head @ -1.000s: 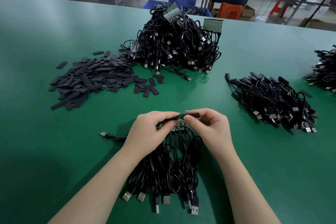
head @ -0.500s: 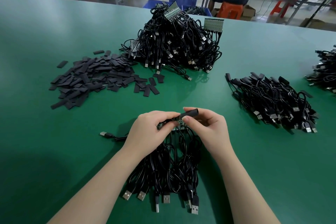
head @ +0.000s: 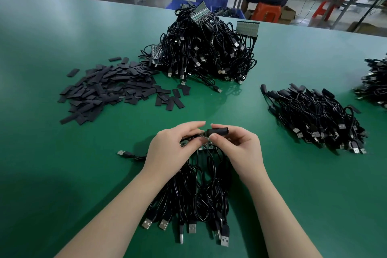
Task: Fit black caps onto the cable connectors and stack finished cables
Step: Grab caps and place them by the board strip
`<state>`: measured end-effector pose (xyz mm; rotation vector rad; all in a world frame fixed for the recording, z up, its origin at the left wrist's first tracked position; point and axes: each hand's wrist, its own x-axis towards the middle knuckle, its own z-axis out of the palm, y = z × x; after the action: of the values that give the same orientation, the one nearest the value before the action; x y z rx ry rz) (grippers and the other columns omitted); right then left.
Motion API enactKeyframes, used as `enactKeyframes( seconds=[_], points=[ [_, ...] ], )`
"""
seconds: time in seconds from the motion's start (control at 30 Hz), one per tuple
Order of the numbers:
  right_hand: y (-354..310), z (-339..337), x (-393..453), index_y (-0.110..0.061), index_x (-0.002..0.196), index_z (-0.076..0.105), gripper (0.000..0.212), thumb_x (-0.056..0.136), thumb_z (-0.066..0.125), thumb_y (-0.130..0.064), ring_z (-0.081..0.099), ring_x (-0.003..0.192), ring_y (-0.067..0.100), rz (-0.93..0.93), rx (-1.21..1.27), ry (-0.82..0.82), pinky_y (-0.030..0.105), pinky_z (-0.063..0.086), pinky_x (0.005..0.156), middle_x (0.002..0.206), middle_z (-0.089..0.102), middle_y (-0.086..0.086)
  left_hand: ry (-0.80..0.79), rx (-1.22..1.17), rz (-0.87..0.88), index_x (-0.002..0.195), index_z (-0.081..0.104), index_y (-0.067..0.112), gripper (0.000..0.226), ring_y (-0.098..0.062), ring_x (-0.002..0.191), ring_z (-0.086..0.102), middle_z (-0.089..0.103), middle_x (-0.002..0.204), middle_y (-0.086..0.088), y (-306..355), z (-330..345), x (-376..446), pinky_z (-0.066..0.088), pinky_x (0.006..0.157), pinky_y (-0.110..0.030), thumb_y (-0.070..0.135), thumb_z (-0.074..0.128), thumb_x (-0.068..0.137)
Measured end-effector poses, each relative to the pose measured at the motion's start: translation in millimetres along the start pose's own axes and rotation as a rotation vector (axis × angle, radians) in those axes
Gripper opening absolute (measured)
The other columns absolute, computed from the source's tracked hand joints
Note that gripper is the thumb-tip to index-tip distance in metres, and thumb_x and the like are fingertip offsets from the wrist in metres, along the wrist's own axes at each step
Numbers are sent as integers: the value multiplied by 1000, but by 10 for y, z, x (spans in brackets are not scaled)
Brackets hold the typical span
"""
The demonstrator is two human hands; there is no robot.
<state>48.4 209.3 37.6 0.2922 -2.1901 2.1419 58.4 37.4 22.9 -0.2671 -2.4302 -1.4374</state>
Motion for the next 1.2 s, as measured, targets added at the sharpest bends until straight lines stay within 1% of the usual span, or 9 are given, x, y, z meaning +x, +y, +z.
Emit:
enactKeyframes(
  seconds=[0.17,0.3,0.4,0.5,0.63,0.77,0.93,1.07,1.2],
  points=[
    [3,33,-3,-35,75,79,35,82,76,-2,69,75,2,20,-2,-20,15,52,69,90,77,-11,63,108,55,94,76,35,22,7,85,65,70,87,28,28,-11,6,53,76,-23,47,69,77],
    [20,39,-5,-32,76,80,31,83,74,-2,69,76,1,57,88,13,14,52,70,88,77,-10,24,61,65,112,64,45,37,12,94,62,62,90,43,49,-4,-2,48,84,-14,50,70,76],
    [32,17,2,-29,77,80,21,81,76,-8,69,78,1,81,147,44,13,52,70,90,77,-9,44,41,38,108,68,42,29,10,97,63,67,96,36,16,17,-6,51,88,-21,40,73,80],
    [41,34,-2,-29,80,80,16,77,77,-14,69,77,1,94,158,35,13,52,71,86,77,-8,81,61,50,96,75,35,15,6,89,65,70,92,28,10,16,-4,54,80,-26,30,76,82],
    [42,55,-24,-32,82,80,15,75,79,-18,70,78,2,98,147,6,14,52,73,82,77,-5,123,87,110,93,78,29,15,5,86,66,73,90,21,45,21,-18,51,77,-22,30,75,78],
    [54,47,-9,-24,78,80,22,83,74,-3,70,79,3,104,175,63,14,52,72,90,78,-4,94,72,106,99,77,31,20,9,90,64,68,103,28,57,29,0,49,82,-16,33,74,79],
    [33,54,-25,-25,77,80,24,83,74,-3,70,80,2,112,154,41,13,52,72,91,78,-6,109,116,136,97,77,30,16,5,87,65,73,91,21,49,26,-12,48,77,-16,28,71,83],
    [19,45,-26,-27,80,80,19,81,77,-9,68,73,3,104,94,26,13,51,69,81,77,-3,127,174,168,97,78,30,16,0,89,64,73,90,20,57,19,-15,45,79,-15,28,71,82],
    [19,58,-24,-29,77,80,23,81,77,-7,69,74,2,86,90,42,13,51,69,83,77,-4,126,171,187,97,78,29,16,0,91,64,74,91,19,73,20,-10,46,81,-16,26,72,82]
  ],
)
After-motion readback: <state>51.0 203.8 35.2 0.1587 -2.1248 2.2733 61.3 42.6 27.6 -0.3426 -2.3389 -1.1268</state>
